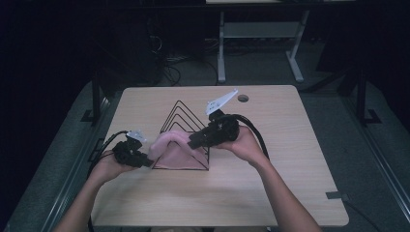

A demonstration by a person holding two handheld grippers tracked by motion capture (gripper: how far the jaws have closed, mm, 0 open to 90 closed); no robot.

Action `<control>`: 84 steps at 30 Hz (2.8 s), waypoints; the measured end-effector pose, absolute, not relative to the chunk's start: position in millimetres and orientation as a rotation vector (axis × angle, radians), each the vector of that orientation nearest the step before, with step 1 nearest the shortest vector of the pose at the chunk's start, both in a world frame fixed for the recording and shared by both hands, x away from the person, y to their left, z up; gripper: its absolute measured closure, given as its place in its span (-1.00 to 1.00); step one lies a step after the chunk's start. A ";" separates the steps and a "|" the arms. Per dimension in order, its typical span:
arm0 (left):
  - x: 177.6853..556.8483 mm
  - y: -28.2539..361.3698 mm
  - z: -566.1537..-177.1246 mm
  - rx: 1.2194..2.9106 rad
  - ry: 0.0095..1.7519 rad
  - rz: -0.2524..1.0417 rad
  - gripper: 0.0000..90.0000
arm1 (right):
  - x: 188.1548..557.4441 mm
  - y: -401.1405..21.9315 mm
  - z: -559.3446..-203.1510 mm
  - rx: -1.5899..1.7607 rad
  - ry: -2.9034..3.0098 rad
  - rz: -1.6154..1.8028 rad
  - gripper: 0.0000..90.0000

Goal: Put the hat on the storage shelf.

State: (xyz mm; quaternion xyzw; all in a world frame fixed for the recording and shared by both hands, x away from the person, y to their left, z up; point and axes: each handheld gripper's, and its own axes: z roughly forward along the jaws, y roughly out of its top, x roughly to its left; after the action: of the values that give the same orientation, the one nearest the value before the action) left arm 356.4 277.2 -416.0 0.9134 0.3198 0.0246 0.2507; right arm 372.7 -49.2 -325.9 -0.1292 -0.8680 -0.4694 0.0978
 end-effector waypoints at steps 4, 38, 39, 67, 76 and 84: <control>355.2 278.2 -414.4 2.492 0.863 0.070 0.49 | 369.6 -50.6 -325.3 -0.378 -2.583 -1.378 0.41; 343.9 292.1 -410.1 2.433 0.899 0.076 0.25 | 374.6 -105.1 -340.3 -0.637 -2.603 -1.364 -0.14; 343.3 292.3 -409.0 2.432 0.899 0.076 0.24 | 374.2 -108.0 -341.3 -0.651 -2.608 -1.359 -0.16; 333.8 298.8 -410.9 2.394 0.928 0.079 -0.06 | 365.1 -165.5 -376.7 -0.901 -2.605 -1.305 -0.30; 332.9 302.2 -413.9 2.369 0.954 0.077 -0.16 | 355.1 -190.2 -387.9 -0.978 -2.616 -1.273 -0.33; 332.5 299.1 -413.7 2.364 0.959 0.070 -0.21 | 345.7 -210.7 -398.5 -1.056 -2.599 -1.264 -0.36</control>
State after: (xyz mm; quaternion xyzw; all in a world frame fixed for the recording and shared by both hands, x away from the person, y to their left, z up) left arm 332.5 299.1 -413.7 0.8864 0.3595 0.0261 0.2903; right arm 345.7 -210.7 -398.5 -0.3431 -0.8442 -0.4106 0.0323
